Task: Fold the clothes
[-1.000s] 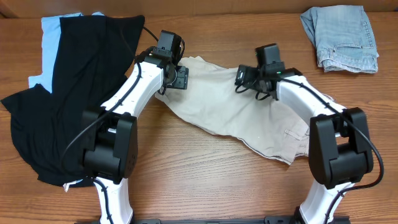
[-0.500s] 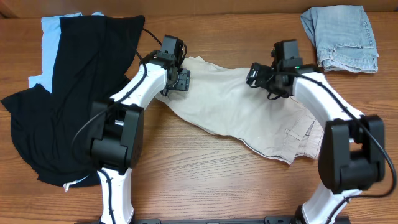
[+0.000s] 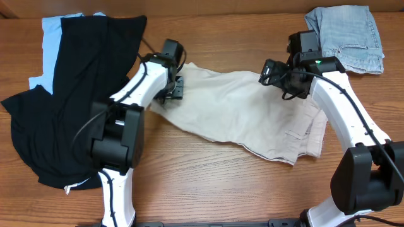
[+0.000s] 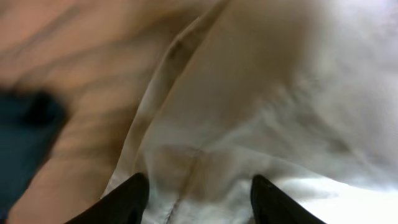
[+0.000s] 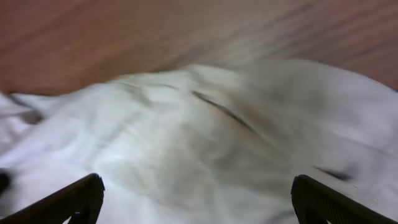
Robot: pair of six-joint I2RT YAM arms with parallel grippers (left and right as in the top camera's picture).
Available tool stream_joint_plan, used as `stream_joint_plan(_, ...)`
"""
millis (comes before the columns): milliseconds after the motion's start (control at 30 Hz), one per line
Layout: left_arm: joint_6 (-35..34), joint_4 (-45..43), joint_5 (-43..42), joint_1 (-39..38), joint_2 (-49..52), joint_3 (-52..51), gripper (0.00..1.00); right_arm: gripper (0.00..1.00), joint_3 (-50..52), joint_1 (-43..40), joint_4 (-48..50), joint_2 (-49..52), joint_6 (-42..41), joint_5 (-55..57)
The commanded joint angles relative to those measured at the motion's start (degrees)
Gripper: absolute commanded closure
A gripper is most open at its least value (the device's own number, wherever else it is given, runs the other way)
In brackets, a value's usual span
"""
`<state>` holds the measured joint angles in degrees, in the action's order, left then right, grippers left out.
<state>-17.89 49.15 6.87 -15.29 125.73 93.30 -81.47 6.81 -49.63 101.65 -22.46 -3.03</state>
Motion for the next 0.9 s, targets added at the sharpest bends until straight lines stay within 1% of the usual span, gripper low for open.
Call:
stream_joint_plan(0,-7.45,6.64,2.08,6.71,1.38,-1.31,0.44,0.00,-0.79,-1.25,-4.26,-0.61,-3.26,3.17)
stream_joint_plan(100,-7.41,9.53,-0.81,9.42,1.38,-1.31,0.40,0.00,-0.76,-3.96,-8.17,-0.59,-4.83,3.28)
stream_joint_plan(167,-7.37,10.32,-1.36,10.49,1.36,-1.31,0.41,0.00,-0.76,-6.84,-10.40,-0.59,-4.74,2.67)
stream_joint_plan(267,-5.73,10.43,-2.27,10.91,1.20,-0.68,0.45,0.00,-0.35,-11.21,-12.83,-0.59,-0.98,-0.85)
stream_joint_plan(367,-2.64,11.45,-4.04,10.73,0.92,2.43,0.45,0.00,0.92,-14.69,-14.43,-0.50,3.65,-4.94)
stream_joint_plan(467,-0.50,14.05,-4.52,9.90,0.87,7.67,0.43,0.00,3.17,-16.72,-14.80,-0.37,5.01,-6.16)
stream_joint_plan(567,4.04,15.74,-7.06,9.14,0.87,11.93,0.39,0.00,6.88,-17.51,-13.53,-0.26,5.40,-6.84)
stream_joint_plan(600,7.28,16.09,-9.09,8.79,0.87,13.07,0.37,0.00,8.28,-17.53,-12.46,-0.26,6.27,-7.87)
stream_joint_plan(667,11.06,16.44,-11.65,8.31,0.87,14.12,0.36,0.00,11.15,-17.53,-10.03,-0.26,6.43,-9.40)
stream_joint_plan(867,15.28,16.24,-12.33,8.13,0.90,14.12,0.35,0.00,18.71,-17.53,-1.33,-0.24,6.47,-14.73)
